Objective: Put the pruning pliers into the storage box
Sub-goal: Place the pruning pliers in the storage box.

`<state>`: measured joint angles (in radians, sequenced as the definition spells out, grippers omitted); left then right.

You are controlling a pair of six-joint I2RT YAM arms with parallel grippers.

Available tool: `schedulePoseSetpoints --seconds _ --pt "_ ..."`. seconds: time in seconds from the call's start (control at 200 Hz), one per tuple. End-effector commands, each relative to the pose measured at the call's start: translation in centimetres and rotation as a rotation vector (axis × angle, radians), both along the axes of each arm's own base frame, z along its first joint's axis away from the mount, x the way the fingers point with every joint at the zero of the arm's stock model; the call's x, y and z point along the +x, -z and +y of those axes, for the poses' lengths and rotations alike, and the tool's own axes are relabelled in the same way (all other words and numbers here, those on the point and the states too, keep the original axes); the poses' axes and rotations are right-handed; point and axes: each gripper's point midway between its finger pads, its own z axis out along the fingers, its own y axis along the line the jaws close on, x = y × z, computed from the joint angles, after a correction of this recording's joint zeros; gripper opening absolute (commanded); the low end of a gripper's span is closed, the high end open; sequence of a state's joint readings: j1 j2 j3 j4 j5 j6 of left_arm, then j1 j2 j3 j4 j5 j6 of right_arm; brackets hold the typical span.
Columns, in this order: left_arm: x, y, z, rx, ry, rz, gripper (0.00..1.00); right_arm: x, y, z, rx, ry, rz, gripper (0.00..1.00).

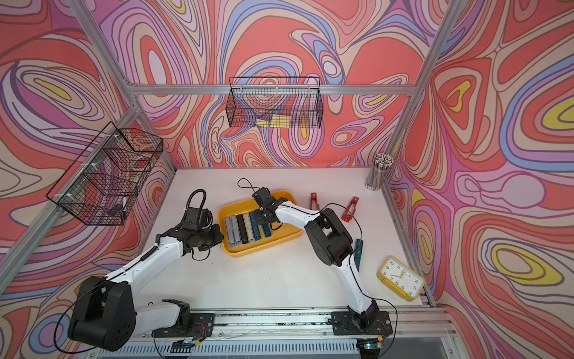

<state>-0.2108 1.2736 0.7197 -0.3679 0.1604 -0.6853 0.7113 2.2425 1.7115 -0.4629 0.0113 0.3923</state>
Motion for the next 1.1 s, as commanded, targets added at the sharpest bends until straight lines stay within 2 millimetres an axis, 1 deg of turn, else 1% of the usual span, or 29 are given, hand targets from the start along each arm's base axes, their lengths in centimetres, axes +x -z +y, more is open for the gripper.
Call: schedulePoseSetpoints --seconds 0.0,0.07,0.14,0.275,0.426,0.711,0.961,1.097 --pt "0.9 -1.1 -1.0 -0.032 0.02 -0.047 0.0 0.4 0.2 0.6 0.009 0.005 -0.003 0.06" --pt "0.9 -1.0 -1.0 -0.031 0.019 -0.046 0.0 0.4 0.2 0.7 0.012 0.002 -0.001 0.08" --pt "0.9 -1.0 -0.9 -0.03 0.019 -0.044 0.0 0.3 0.3 0.7 0.015 -0.002 0.003 0.11" --pt "0.9 -0.9 -0.9 -0.03 0.018 -0.043 0.0 0.2 0.3 0.8 0.021 -0.005 0.004 0.26" --pt "0.9 -1.1 -0.9 -0.029 0.018 -0.046 0.0 0.2 0.3 0.8 0.022 -0.005 0.001 0.34" --pt "0.8 -1.0 -0.8 -0.023 0.018 -0.041 0.0 0.0 -0.1 0.9 0.038 -0.011 -0.007 0.42" --pt "0.7 -1.0 -0.8 -0.022 0.019 -0.041 0.0 0.0 -0.8 0.6 0.036 -0.007 -0.02 0.43" --pt "0.7 -1.0 -0.8 -0.02 0.02 -0.04 0.0 0.0 -1.8 0.2 0.026 -0.006 -0.04 0.43"
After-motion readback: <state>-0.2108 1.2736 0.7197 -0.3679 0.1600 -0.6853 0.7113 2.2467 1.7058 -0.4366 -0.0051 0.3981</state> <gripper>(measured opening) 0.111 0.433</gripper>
